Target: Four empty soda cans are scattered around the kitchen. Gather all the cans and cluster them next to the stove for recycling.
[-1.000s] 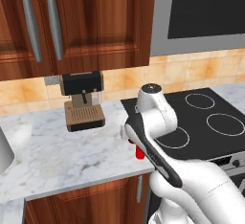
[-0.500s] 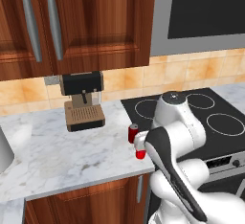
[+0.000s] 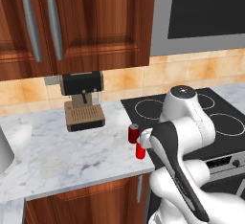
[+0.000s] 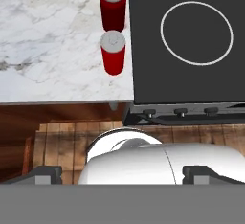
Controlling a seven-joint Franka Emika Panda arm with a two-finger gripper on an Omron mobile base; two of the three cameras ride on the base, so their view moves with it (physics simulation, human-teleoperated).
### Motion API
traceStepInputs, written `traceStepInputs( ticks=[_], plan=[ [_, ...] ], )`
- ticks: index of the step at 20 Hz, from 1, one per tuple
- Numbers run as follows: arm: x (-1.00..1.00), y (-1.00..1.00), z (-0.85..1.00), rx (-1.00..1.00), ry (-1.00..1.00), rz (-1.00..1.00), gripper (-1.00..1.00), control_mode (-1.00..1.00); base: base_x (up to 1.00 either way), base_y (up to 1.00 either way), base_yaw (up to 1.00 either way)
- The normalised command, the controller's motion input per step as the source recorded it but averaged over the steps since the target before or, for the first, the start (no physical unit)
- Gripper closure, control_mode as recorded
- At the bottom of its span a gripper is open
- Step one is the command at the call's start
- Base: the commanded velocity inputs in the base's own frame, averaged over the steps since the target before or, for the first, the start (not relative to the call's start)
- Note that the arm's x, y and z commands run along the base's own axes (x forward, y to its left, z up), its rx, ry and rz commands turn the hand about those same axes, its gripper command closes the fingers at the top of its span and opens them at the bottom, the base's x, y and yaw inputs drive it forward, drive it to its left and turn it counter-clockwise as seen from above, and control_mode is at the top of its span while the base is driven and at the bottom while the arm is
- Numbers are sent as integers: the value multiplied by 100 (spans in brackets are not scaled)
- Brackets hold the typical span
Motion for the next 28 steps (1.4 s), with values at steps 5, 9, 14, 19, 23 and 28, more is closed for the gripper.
traceStepInputs(
  ticks=[5,9,14,19,23,28],
  plan=[
    [0,0,0,0,0,0,-100,-100,0,0,0],
    [0,0,0,0,0,0,-100,100,0,0,0],
    [0,0,0,0,0,0,-100,100,-37,1,7],
    [0,0,0,0,0,0,-100,100,-53,8,40],
    [0,0,0,0,0,0,-100,100,0,-6,84],
    [0,0,0,0,0,0,-100,100,8,-11,67]
  ],
)
